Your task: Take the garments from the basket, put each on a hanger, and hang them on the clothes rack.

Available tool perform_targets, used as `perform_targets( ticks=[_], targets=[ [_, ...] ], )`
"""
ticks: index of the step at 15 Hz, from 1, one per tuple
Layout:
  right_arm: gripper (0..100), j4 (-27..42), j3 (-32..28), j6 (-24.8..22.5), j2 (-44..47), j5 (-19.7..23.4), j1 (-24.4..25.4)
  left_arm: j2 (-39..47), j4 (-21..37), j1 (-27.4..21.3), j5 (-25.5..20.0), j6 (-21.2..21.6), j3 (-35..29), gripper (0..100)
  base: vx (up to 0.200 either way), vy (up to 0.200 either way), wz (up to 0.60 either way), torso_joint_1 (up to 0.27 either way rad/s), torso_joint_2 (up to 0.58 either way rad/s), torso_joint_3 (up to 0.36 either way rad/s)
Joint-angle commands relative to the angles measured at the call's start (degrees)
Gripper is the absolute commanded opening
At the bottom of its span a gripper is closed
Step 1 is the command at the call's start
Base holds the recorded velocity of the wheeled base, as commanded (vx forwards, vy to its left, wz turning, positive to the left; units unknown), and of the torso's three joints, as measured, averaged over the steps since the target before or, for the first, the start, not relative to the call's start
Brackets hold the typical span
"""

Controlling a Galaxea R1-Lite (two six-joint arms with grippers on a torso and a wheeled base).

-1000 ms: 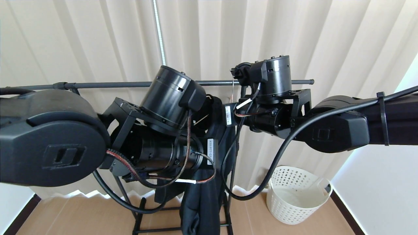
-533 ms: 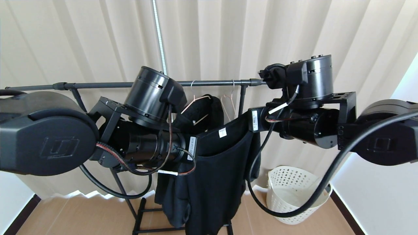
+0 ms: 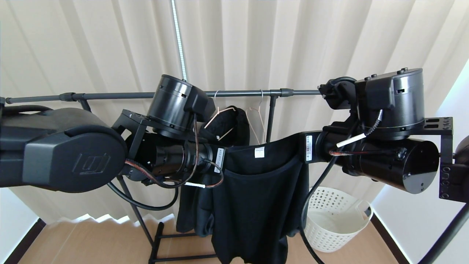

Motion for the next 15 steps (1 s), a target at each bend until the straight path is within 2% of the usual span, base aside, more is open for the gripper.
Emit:
perform_targets(
  ticks=[1,3,5,8,9,13,15],
  targets=[
    [0,0.1,0.8,0.6,-0.9,0.0,0.1,0.0,0.0,0.0,0.0,0.1,0.4,100,0.0,0.0,0.0,0.0,0.0,0.0],
    [0,0.0,2.0,1.4,-0.8,-0.1,0.5,-1.1,0.1,0.0,0.0,0.9,0.8,100,0.0,0.0,0.0,0.0,0.0,0.0],
    [0,-0.1,4.0,1.6,-1.8,-0.1,0.4,-5.5,0.1,-0.3,-1.9,0.8,4.6,100,0.0,0.0,0.0,0.0,0.0,0.0],
    [0,-0.1,7.0,2.3,-2.5,0.2,-1.6,-12.6,0.1,0.4,-12.1,0.4,11.6,100,0.0,0.0,0.0,0.0,0.0,0.0],
    [0,0.1,7.7,1.9,-3.0,0.1,-3.6,-13.1,0.0,1.8,-13.6,1.2,13.0,100,0.0,0.0,0.0,0.0,0.0,0.0],
    [0,0.3,9.8,-4.2,-4.3,0.1,-9.2,-10.6,-3.2,3.2,-13.3,2.4,13.2,100,0.0,0.0,0.0,0.0,0.0,0.0],
    [0,0.1,9.8,-4.8,-4.2,0.1,-10.4,-8.9,-3.3,3.0,-13.2,2.8,13.6,100,0.0,0.0,0.0,0.0,0.0,0.0]
  ],
)
